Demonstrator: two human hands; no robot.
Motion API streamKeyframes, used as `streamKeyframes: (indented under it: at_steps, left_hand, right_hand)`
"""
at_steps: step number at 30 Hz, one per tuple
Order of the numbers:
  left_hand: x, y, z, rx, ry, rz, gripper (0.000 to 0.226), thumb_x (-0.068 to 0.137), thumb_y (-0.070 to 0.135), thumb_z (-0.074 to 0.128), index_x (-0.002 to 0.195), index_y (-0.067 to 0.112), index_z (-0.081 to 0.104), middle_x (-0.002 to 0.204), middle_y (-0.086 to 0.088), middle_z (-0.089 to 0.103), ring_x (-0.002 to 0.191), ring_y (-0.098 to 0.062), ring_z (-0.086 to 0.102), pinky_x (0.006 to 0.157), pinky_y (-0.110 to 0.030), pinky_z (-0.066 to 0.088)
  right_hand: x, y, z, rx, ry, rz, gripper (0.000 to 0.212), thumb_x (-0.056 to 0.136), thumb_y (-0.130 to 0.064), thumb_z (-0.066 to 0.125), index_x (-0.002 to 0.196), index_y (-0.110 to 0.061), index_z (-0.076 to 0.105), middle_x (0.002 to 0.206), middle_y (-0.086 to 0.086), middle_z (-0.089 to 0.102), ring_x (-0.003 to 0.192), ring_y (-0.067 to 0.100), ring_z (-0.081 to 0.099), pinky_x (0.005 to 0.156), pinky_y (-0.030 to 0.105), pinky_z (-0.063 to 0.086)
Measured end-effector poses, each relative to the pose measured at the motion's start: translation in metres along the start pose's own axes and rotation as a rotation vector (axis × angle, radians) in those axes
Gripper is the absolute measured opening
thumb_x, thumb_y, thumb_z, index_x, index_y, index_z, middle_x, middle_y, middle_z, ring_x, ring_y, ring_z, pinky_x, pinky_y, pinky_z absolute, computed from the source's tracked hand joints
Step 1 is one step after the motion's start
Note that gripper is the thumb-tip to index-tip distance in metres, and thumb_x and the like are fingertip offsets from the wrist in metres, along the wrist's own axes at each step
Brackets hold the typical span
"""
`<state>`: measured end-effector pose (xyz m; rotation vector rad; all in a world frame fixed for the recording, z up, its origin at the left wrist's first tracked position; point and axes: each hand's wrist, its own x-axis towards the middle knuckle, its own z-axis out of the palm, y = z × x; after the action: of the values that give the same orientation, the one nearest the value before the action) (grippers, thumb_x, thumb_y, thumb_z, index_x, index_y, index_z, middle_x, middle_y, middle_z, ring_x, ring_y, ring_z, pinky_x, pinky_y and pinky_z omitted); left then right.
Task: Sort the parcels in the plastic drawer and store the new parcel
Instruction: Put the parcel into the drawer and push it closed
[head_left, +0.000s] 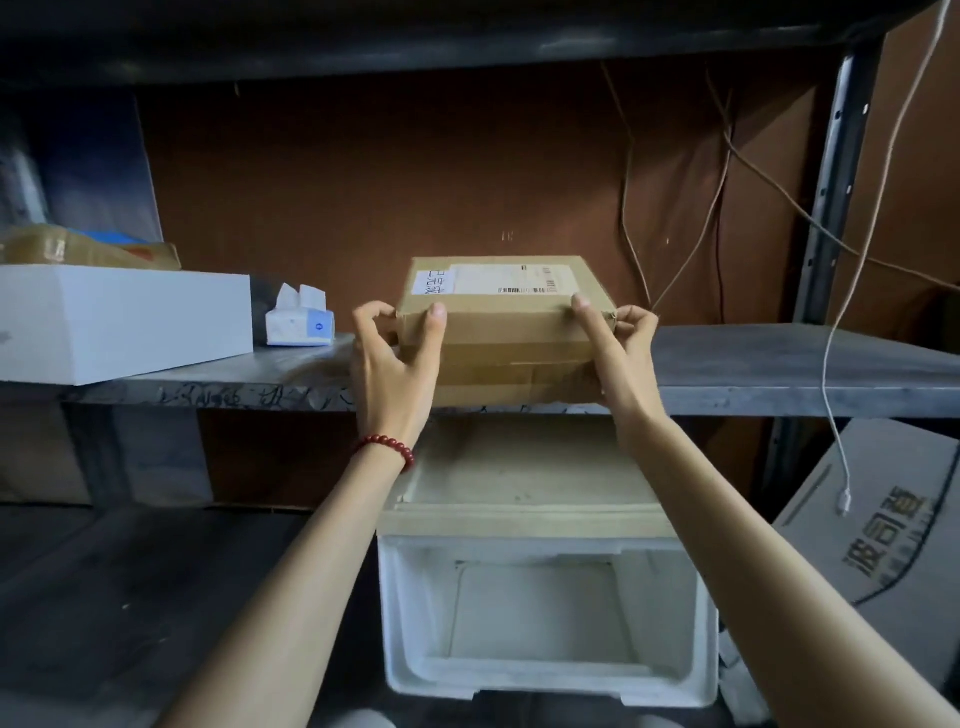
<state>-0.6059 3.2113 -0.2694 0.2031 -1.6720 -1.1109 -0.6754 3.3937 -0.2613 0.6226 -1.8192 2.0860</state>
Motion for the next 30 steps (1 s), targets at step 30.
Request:
streamKeyframes:
  at_steps: [30]
  left_hand:
    - [-0.225,-0.161,-0.038,-0.113,-0.279,-0.403,0.044,0.069,0.056,0.065,0.106,0.039,0.049,0.115,0.007,0.064,0.103,-0.006,0.062,0.075,-0.017,0.05]
  right_hand:
    - [-0.192,0.197,-0.064,-0.07,-0.005,0.336,0.066,0.066,-0.057,0.078,0.12,-0.043,0.044,0.13,-0.012,0.055,0.115,0.009,0.057,0.083,0.018,0.051]
